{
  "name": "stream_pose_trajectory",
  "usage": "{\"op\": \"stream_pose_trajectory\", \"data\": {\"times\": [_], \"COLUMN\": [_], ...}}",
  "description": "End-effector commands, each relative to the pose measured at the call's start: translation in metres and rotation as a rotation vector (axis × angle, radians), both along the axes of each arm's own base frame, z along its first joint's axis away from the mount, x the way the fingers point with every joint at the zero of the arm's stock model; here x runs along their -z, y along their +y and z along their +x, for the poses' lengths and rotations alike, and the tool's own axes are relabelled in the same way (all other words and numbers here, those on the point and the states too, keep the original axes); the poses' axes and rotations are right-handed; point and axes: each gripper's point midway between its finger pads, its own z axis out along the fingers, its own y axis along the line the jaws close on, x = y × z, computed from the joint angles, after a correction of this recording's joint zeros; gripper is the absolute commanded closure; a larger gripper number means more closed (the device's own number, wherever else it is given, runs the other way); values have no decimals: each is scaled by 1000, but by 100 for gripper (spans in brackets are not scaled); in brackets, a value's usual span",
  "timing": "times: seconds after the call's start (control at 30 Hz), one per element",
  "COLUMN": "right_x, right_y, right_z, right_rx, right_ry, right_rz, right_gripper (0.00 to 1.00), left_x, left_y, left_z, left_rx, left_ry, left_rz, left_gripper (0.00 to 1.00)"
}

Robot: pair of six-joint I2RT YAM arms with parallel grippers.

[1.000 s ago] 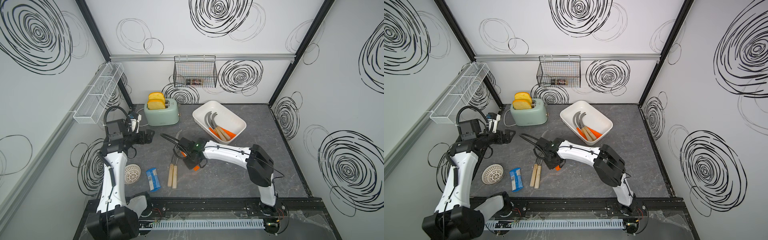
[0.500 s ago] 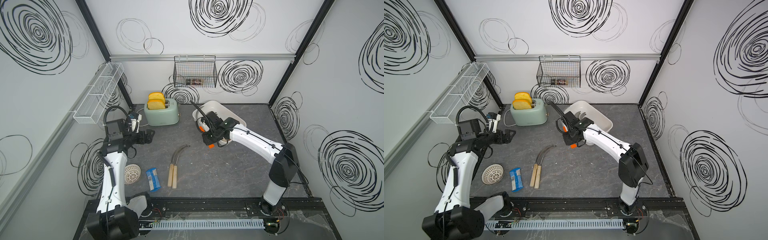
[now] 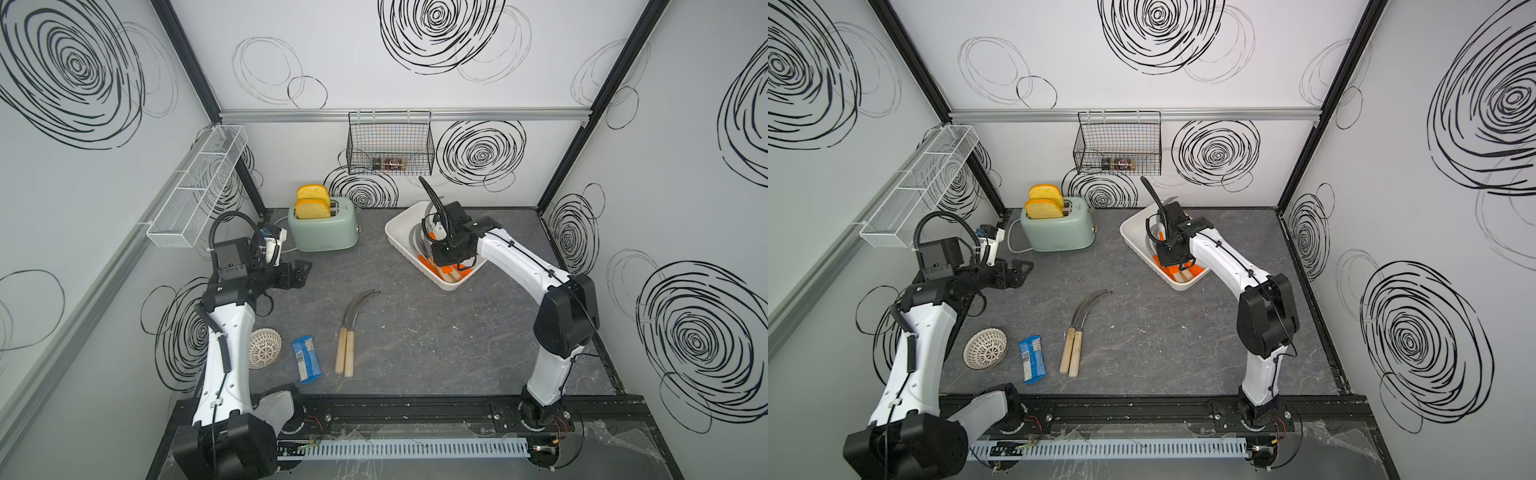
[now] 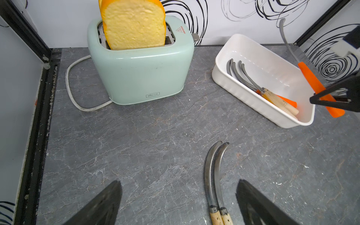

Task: Put small sickles into storage boxes
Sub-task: Place the sickle in the storage box.

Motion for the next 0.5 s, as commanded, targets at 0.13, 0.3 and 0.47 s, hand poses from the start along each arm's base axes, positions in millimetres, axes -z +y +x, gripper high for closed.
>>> {"op": "stream_pose_trajectory", "data": {"times": [0.13, 0.3, 0.47], "right_x": [19, 35, 51], "right_y": [-14, -18, -18], "right_z": [29, 38, 41], "right_rx": [4, 1, -7], "right_ry": [-20, -9, 6], "right_rz": [-94, -149, -174], "right_gripper": [84, 84, 83], "left_x": [-8, -8, -7], "left_y": [-7, -8, -9], "left_z": [5, 6, 6], "left_rx": [46, 47, 50], "left_ry": [-31, -30, -29], "left_rz": [4, 1, 0], "left_gripper": [4, 4, 4]}}
